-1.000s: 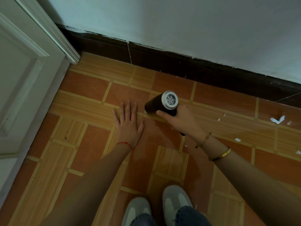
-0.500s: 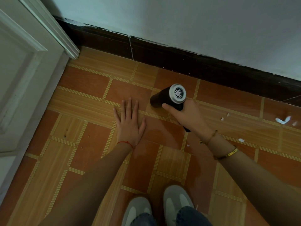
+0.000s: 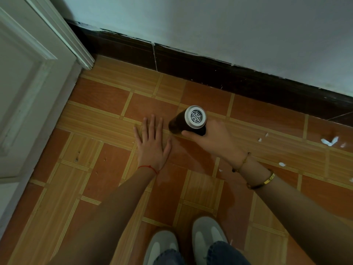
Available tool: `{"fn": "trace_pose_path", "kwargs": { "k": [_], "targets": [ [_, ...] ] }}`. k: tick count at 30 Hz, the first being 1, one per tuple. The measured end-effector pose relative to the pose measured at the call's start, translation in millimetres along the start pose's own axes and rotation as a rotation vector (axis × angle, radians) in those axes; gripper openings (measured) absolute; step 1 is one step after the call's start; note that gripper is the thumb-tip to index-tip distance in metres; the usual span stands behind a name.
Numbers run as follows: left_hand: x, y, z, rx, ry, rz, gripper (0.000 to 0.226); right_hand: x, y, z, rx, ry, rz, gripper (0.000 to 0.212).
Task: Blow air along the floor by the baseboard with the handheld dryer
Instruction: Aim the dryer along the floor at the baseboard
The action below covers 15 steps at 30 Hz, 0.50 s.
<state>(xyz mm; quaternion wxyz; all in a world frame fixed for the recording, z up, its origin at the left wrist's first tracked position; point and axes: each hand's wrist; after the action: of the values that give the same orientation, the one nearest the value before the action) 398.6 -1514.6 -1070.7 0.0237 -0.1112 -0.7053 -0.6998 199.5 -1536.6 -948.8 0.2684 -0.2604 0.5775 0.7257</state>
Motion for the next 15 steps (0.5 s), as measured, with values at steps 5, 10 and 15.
{"fn": "trace_pose_path", "kwargs": {
  "k": [5, 10, 15],
  "targets": [
    [0, 1, 0, -0.004, 0.006, -0.002, 0.071, 5, -2, -6, 0.154, -0.001, -0.002, 0.053],
    [-2, -1, 0, 0.011, 0.004, -0.007, 0.071, 14, 0, -15, 0.199, -0.016, 0.010, 0.059],
    [-4, -3, 1, 0.036, -0.004, 0.011, 0.072, 10, -12, -12, 0.052, 0.032, 0.015, 0.052]
  ]
}}
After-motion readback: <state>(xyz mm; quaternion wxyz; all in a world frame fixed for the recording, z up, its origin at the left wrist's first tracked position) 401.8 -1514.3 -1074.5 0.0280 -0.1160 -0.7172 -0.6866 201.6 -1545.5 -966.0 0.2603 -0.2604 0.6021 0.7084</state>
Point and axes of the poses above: each hand's wrist, its own z-axis away from the middle knuckle, its own y-axis out of the back of the hand, x = y × z, and after that the axes turned 5 degrees about x, right-handed
